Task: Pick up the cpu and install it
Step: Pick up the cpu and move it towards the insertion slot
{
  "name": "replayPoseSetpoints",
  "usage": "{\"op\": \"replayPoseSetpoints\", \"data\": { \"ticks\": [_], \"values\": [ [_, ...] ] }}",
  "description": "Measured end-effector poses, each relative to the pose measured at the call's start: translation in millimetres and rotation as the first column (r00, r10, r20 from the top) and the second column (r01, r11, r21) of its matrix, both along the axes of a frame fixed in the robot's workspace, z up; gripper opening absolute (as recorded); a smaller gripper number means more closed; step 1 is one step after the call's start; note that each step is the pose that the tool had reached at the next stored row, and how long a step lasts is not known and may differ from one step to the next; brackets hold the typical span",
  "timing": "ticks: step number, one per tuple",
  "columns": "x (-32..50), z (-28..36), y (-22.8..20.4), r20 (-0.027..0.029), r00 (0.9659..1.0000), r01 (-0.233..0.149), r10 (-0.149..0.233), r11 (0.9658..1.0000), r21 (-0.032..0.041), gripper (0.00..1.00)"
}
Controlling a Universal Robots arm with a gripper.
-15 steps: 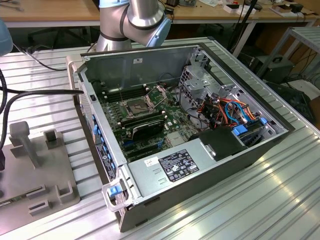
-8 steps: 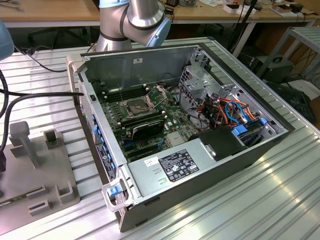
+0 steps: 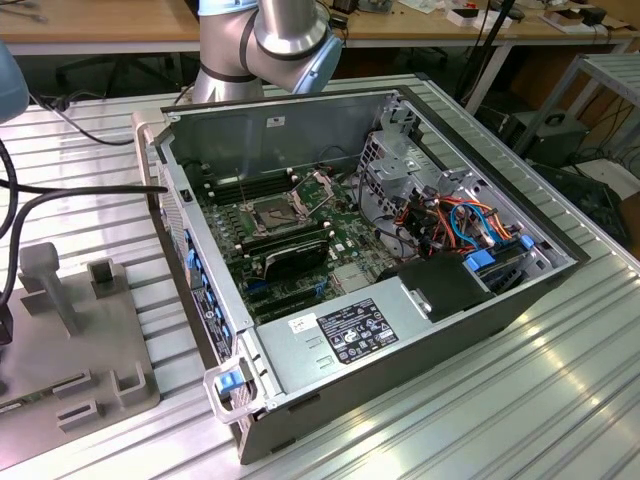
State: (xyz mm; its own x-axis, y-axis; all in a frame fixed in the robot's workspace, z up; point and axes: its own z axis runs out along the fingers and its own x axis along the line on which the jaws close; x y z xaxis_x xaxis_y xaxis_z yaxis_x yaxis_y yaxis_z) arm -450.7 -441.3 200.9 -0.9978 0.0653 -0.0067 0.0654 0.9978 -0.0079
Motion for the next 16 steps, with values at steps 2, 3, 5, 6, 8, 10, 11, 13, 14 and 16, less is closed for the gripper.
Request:
{"op": "replayPoseSetpoints", "data": {
  "ticks": [2, 3, 5, 6, 8, 10, 11, 13, 14, 16],
  "values": [
    [0.0, -0.7, 0.0, -0.0001, 1.0, -0.006, 0.006, 1.0, 0.0, 0.72],
    [0.0, -1.2, 0.0, -0.0001, 0.9999, -0.01, 0.01, 0.9999, -0.0001, 0.72],
    [0.0, -2.0, 0.0, 0.0, 0.9999, -0.012, 0.012, 0.9999, 0.0, 0.72],
    [0.0, -2.8, 0.0, 0.0, 0.9999, -0.013, 0.013, 0.9999, 0.0, 0.72],
    [0.0, -3.3, 0.0, -0.0002, 0.9999, -0.013, 0.013, 0.9999, -0.0001, 0.72],
    [0.0, -3.6, 0.0, -0.0002, 0.9999, -0.013, 0.013, 0.9999, -0.0002, 0.72],
    [0.0, -3.7, 0.0, -0.0002, 0.9999, -0.013, 0.013, 0.9999, -0.0001, 0.72],
    [0.0, -4.1, 0.0, 0.0, 0.9999, -0.013, 0.013, 0.9999, -0.0001, 0.72],
    [0.0, -4.5, 0.0, 0.0001, 0.9999, -0.013, 0.013, 0.9999, 0.0, 0.72],
    [0.0, -5.4, 0.0, -0.0001, 0.9999, -0.013, 0.013, 0.9999, 0.0, 0.72]
  ]
}}
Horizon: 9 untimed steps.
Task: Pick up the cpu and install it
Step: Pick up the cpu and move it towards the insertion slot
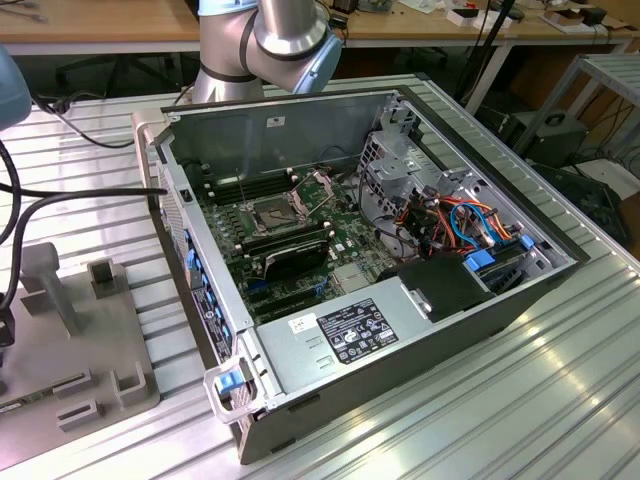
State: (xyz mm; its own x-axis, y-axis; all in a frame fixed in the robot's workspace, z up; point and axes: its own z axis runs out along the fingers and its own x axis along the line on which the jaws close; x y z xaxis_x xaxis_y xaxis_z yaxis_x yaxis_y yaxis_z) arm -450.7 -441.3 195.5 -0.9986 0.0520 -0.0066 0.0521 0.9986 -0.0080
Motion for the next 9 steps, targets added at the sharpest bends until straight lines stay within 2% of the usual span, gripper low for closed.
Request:
{"op": "replayPoseSetpoints", "data": {
  "ticks": [6, 9],
  "values": [
    [-0.1, -2.2, 0.0, -0.0001, 1.0, -0.005, 0.005, 1.0, -0.0001, 0.72],
    [-0.1, -2.9, 0.0, -0.0001, 0.9996, -0.027, 0.027, 0.9996, -0.0001, 0.72]
  ]
}}
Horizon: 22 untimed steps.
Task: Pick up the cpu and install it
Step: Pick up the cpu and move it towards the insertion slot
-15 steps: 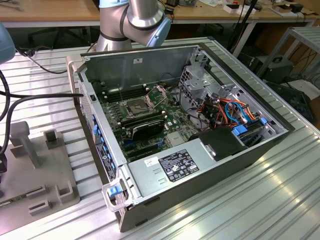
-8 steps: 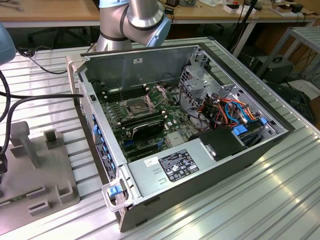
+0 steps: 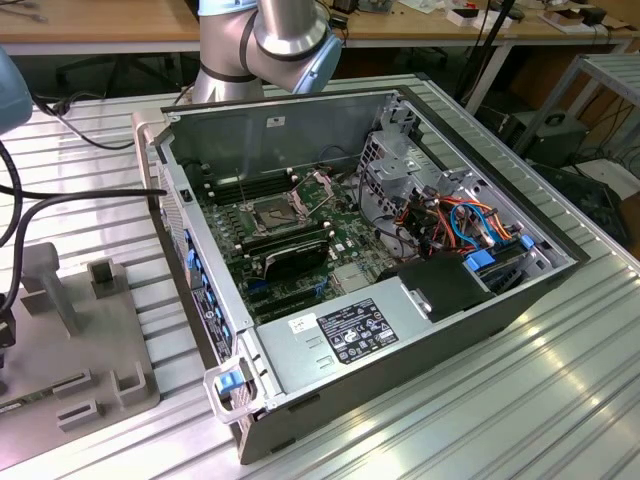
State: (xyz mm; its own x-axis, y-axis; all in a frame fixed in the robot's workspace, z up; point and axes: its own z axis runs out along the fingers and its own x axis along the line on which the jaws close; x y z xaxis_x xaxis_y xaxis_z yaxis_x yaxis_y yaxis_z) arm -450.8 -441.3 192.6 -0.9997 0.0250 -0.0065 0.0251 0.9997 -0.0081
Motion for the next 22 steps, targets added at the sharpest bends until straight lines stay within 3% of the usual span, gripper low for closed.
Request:
{"op": "replayPoseSetpoints", "data": {
  "ticks": [3, 22],
  "values": [
    [0.0, -0.3, 0.0, 0.0, 0.9999, -0.017, 0.017, 0.9999, 0.0, 0.72],
    [-0.2, -4.9, 0.1, 0.0, 0.9998, -0.018, 0.018, 0.9998, 0.0, 0.72]
  ]
}}
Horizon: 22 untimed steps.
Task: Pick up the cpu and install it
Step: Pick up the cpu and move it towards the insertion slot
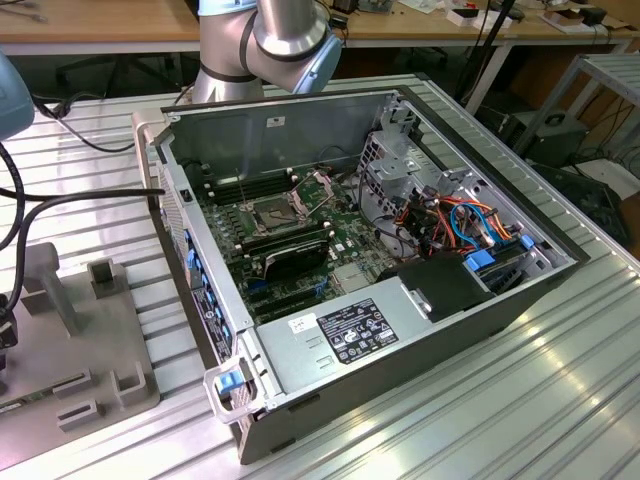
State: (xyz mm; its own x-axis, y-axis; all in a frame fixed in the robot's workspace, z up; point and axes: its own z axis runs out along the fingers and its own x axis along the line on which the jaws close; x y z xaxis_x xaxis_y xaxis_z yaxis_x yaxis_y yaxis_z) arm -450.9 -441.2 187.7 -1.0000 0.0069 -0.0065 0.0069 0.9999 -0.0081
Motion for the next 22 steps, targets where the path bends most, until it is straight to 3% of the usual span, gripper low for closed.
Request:
{"op": "replayPoseSetpoints", "data": {
  "ticks": [4, 5, 9, 22],
  "values": [
    [0.0, -0.1, 0.0, 0.0, 1.0, 0.0, 0.0, 1.0, 0.0, 0.71],
    [0.0, -0.1, 0.0, 0.0, 1.0, 0.0, 0.0, 1.0, 0.0, 0.64],
    [0.0, 3.7, 0.0, 0.0002, 1.0, 0.0, 0.0, 1.0, 0.0, 0.64],
    [0.6, 4.2, -1.8, -0.0001, 1.0, 0.0, 0.0, 1.0, -0.0001, 0.64]
  ]
}}
